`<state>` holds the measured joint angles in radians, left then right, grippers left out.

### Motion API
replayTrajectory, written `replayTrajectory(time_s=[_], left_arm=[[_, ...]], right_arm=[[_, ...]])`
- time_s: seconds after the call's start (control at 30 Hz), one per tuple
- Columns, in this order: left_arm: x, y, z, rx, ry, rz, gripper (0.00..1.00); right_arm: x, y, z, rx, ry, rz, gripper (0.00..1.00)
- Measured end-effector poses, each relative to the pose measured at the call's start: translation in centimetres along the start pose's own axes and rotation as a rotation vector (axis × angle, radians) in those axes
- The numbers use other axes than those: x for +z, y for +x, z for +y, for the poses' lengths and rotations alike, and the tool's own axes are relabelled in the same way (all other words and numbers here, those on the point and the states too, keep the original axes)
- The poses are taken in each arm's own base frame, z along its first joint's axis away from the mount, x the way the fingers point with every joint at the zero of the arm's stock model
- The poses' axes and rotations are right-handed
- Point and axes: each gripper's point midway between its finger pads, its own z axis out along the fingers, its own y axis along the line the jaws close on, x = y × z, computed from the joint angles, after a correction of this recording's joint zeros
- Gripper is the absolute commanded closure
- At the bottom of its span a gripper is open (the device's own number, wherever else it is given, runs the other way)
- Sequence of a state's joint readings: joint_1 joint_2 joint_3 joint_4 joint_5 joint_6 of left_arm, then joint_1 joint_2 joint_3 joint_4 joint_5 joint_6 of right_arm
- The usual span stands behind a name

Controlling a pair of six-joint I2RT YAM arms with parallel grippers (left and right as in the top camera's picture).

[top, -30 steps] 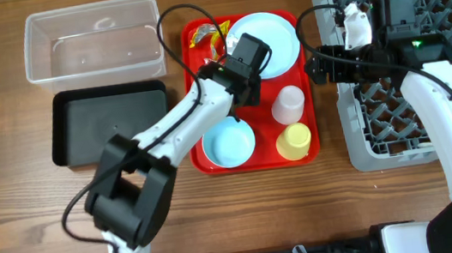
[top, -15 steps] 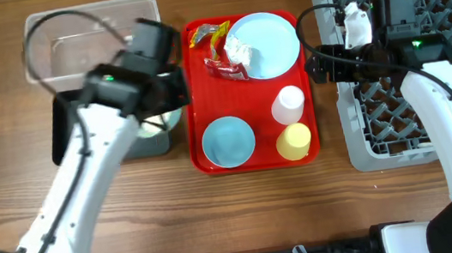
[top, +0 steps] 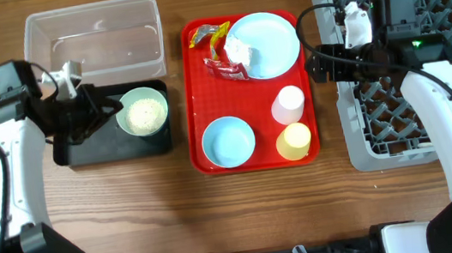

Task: Sort waste into correct bins and load items into the dishwasher rack
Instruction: 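Carry the rice bowl with the left gripper over the black tray, then tilt the bowl with the left gripper to pour rice onto the black tray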

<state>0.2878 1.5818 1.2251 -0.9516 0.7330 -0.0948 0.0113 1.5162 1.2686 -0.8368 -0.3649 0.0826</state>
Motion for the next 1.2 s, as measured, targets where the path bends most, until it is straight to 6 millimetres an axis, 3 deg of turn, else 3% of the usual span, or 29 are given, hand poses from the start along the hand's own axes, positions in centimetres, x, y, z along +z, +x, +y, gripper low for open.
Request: replayTrajectory(time_s=[0.2, 0.3, 0.37, 0.4, 0.47, 0.53, 0.63, 0.77, 0.97, 1.07, 1.13, 1.2], left_arm=[[0.6, -0.4, 0.8, 0.002, 0.040, 0.009, 0.93], [1.5, -0.1, 0.8, 0.041, -0.014, 0.022, 0.74], [2.9, 0.8, 0.6, 0.109, -0.102, 0.057, 0.57], [4.6, 2.0, 0.0, 0.197, -0.186, 0.098, 0.48], [6.1, 3.4, -0.6, 0.293, -0.276, 0.136, 0.37], [7.6, 4.9, -1.0, 0.455, -0.462, 0.154, 0.34], [7.7, 4.8, -0.4, 0.526, -0.590, 0.139, 0.43], [8.9, 4.2, 2.1, 0.534, -0.703, 0.165, 0.51], [11.2, 3.9, 4.0, 0.531, -0.735, 0.199, 0.59], [11.7, 4.1, 4.6, 0.538, -0.741, 0.224, 0.72], [11.9, 3.8, 4.5, 0.546, -0.737, 0.216, 0.74], [12.1, 3.5, 4.3, 0.553, -0.731, 0.199, 0.84]], right_arm=[[0.0, 0.0, 0.0, 0.000, 0.000, 0.000, 0.13], [0.0, -0.1, 0.0, -0.001, -0.001, -0.002, 0.13], [0.0, -0.1, 0.0, -0.001, 0.000, -0.002, 0.12], [0.0, -0.1, 0.0, -0.001, -0.001, -0.003, 0.13], [0.0, -0.1, 0.0, -0.001, 0.000, -0.003, 0.12], [0.0, -0.1, 0.0, -0.001, 0.000, -0.002, 0.12], [0.0, -0.1, 0.0, -0.001, 0.000, -0.002, 0.12], [0.0, -0.1, 0.0, -0.001, 0.000, -0.002, 0.12], [0.0, -0.1, 0.0, -0.001, 0.000, -0.002, 0.12], [0.0, -0.1, 0.0, -0.001, 0.000, -0.002, 0.12], [0.0, -0.1, 0.0, -0.001, 0.000, -0.002, 0.12], [0.0, -0.1, 0.0, -0.001, 0.000, -0.002, 0.12]])
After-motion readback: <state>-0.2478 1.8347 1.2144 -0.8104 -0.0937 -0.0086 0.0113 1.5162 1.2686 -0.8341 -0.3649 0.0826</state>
